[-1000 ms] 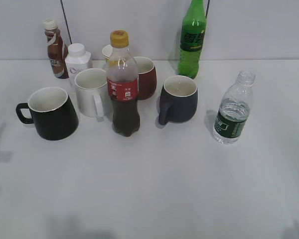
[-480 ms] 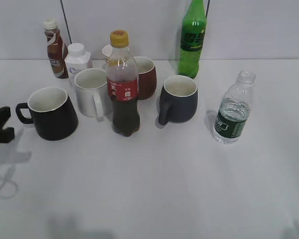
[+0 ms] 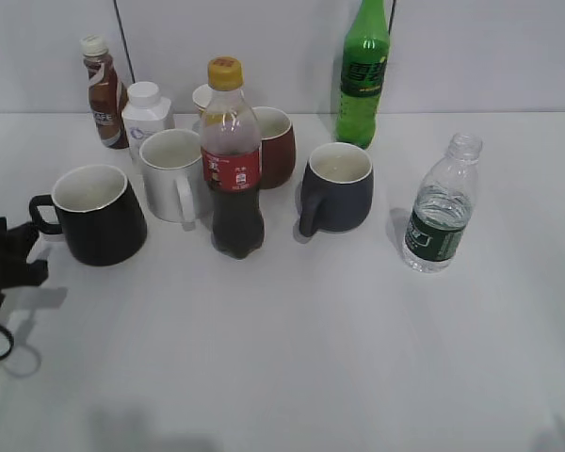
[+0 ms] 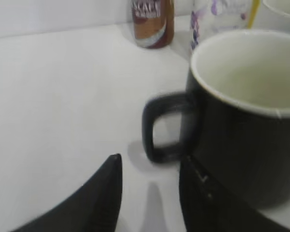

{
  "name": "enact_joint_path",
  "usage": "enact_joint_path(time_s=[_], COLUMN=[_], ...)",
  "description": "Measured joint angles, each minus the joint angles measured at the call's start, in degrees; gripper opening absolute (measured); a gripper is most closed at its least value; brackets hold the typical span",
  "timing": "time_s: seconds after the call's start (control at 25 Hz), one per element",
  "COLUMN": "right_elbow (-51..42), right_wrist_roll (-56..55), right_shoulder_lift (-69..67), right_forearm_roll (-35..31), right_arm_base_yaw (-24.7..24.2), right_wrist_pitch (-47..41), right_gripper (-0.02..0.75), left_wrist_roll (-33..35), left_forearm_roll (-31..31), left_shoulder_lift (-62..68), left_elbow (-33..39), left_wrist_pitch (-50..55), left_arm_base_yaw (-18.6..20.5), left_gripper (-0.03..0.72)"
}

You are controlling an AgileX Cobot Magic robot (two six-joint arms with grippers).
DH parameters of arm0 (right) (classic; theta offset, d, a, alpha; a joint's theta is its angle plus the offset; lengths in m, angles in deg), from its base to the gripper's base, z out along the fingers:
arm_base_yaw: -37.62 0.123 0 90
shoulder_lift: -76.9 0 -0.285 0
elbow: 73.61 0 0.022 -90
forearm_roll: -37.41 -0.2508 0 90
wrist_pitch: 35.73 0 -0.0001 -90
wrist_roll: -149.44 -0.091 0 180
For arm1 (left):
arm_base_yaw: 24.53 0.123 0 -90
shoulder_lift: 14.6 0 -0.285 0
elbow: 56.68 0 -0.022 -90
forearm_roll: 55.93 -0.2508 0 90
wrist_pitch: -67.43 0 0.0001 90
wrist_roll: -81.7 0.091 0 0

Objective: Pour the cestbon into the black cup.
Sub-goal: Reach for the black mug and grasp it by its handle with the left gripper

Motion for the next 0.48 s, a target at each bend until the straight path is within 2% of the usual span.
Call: enact_joint_path(time_s=[0.2,0.48], right_elbow=[0.0,0.0], right_wrist_roll=[0.0,0.0], right_shoulder_lift=[0.0,0.0], right_forearm_roll=[0.0,0.0], right_arm_base_yaw=[0.0,0.0], right_wrist_pitch=[0.0,0.0], right_gripper=[0.589,0.589], left_wrist_roll=[0.15,0.17], left_forearm_roll=[0.21,0.32], left_shoulder_lift=[1.73,5.81], left_elbow=[-4.51,-5.03], left_wrist_pitch=[-0.62,-0.59], left_arm_base_yaw=[0.0,0.0], left_gripper=[0.346,0.355])
